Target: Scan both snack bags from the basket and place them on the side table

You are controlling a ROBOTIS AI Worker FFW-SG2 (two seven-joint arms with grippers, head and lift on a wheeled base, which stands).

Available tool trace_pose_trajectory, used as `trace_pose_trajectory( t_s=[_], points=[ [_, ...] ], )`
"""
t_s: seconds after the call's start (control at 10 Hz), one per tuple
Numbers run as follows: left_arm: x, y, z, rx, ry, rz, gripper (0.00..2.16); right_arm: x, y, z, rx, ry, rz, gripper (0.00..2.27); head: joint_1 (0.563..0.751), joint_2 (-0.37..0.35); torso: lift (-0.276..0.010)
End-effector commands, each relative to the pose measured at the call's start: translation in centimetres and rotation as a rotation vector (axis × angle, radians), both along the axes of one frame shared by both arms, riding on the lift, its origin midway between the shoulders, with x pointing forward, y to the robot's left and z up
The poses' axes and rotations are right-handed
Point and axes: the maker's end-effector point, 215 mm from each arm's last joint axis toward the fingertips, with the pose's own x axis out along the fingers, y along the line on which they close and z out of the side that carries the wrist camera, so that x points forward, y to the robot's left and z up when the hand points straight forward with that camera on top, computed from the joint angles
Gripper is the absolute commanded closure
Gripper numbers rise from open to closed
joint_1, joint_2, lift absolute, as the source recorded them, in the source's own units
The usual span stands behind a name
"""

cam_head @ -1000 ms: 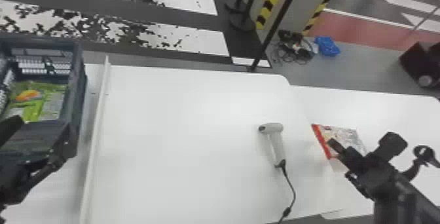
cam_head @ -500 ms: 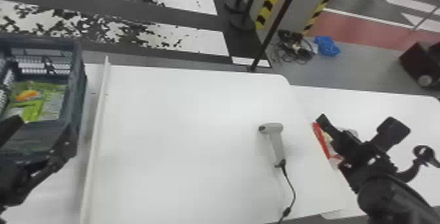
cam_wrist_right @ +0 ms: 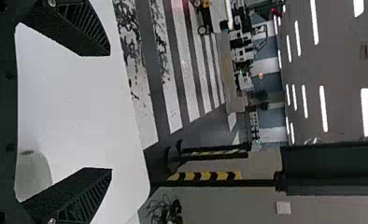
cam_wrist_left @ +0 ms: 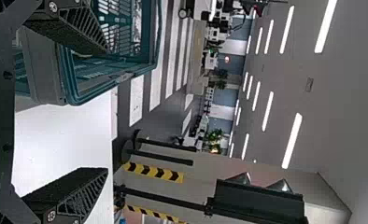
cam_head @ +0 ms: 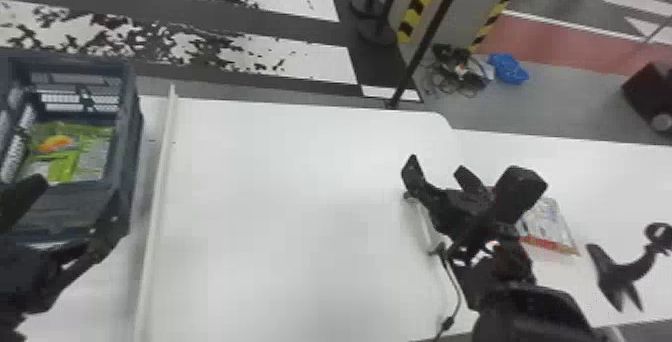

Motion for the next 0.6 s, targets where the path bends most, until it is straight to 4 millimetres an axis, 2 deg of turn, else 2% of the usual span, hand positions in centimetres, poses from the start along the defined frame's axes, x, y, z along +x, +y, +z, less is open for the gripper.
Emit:
trace_pose_trajectory(
  t_s=[0.0, 0.2, 0.3, 0.5],
  points=[
    [0.0, -0.2, 0.4, 0.0, -0.007, -0.001, 0.1, -0.5, 6.7, 0.6, -0.061, -0.072, 0.1, 0.04, 0.695, -0.244, -0.075],
    [-0.3, 0.2, 0.1, 0.001, 0.001, 0.01, 0.1, -2.2, 11.2, 0.8, -0.093, -0.133, 0.141, 0.04, 0.695, -0.141, -0.075],
    [-0.2, 0.2, 0.4, 0.002, -0.003, 0.013, 0.1, -3.1, 12.2, 1.5, -0.111, -0.184, 0.136, 0.04, 0.695, -0.12, -0.075],
    [-0.2, 0.4, 1.2, 0.024, -0.016, 0.024, 0.1, -4.7, 13.7, 1.3, -0.122, -0.22, 0.129, 0.04, 0.695, -0.074, -0.075]
  ],
)
